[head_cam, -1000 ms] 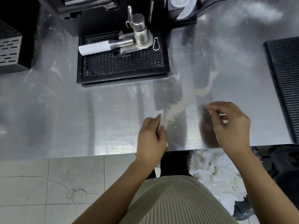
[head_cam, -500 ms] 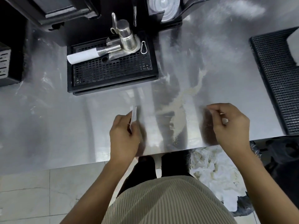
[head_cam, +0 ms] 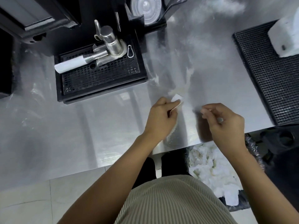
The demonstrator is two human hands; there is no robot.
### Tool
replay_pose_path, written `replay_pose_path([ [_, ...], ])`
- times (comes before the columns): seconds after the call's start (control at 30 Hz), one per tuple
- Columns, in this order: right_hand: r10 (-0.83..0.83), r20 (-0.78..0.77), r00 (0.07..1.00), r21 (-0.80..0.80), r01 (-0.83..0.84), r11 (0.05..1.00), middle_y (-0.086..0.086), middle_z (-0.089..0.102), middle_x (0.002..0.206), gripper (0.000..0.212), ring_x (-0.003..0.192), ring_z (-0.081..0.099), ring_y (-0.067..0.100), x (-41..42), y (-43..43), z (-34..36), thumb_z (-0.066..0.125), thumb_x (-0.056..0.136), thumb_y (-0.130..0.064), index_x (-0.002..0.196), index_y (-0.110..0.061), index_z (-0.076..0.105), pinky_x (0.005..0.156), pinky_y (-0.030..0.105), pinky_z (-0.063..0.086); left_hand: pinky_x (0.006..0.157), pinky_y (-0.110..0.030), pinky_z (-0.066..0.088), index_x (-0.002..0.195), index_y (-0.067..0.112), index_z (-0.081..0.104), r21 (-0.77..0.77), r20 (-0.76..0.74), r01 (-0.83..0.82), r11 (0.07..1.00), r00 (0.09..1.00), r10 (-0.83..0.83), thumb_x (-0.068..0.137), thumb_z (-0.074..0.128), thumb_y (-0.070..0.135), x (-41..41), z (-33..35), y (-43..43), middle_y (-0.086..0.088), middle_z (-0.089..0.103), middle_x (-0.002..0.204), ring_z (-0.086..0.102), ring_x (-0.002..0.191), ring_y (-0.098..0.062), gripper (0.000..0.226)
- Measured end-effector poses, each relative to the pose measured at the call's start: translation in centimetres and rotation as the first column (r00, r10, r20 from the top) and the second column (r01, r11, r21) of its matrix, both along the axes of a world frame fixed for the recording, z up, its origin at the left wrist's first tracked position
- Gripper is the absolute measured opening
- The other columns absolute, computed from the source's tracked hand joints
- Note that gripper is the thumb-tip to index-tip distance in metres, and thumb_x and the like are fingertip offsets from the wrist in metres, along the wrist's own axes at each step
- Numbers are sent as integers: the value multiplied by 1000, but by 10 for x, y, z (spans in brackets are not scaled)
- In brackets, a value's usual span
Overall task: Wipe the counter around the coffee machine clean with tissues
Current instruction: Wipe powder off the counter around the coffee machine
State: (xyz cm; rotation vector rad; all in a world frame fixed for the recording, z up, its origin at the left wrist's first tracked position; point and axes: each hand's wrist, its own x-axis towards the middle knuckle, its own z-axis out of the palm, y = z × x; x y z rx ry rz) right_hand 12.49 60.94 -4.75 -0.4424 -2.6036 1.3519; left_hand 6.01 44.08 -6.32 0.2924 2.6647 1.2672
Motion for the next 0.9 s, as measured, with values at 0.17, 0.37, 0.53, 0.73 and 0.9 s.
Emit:
replay_pose_path([
  [0.17, -30, 7, 1000, 1, 30, 1000, -17, 65, 76, 9, 75, 62, 9, 3, 5, -2, 61, 95, -20, 94, -22, 70, 71, 7, 43, 69, -2, 38, 96, 20, 74, -28, -35, -145, 989, 989, 144, 88, 57, -2, 22, 26, -40, 5, 50, 77, 53, 69, 3, 29],
  [0.37, -68, 15, 998, 10, 68, 998, -11, 66, 78, 10, 77, 61, 8, 2, 10, -3, 62, 95, -20, 96, -17, 71, 70, 7, 44, 64, -21, 46, 95, 41, 56, -92, 195, -245, 965, 946, 259, 91, 55, 8, 72, 22, -45, 7, 60, 81, 57, 68, -3, 33],
  [0.53, -64, 13, 998, 20, 64, 998, -10, 67, 79, 10, 77, 62, 6, 1, 11, -3, 62, 95, -20, 96, -18, 71, 68, 9, 45, 71, -34, 55, 121, 15, 55, 60, 244, -261, 964, 940, 239, 91, 57, 9, 62, 9, 10, 1, 65, 90, 62, 72, -15, 31],
  [0.73, -97, -38, 995, 50, 99, 994, -9, 63, 87, 13, 80, 57, -12, 8, 14, -2, 63, 91, -5, 99, -11, 71, 70, 2, 42, 69, -24, 52, 111, 20, 61, 112, 183, -336, 935, 932, 313, 89, 58, 7, 16, 22, 12, 1, 66, 90, 64, 77, -17, 26],
  [0.9, -164, -11, 986, -7, 164, 986, -12, 61, 83, 14, 75, 57, -18, 16, 20, -4, 62, 92, -1, 98, -11, 71, 67, 1, 42, 57, -13, 36, 90, 12, 61, -162, 41, -231, 959, 970, 241, 89, 54, 7, 2, 17, -30, -2, 56, 79, 52, 66, -11, 9],
])
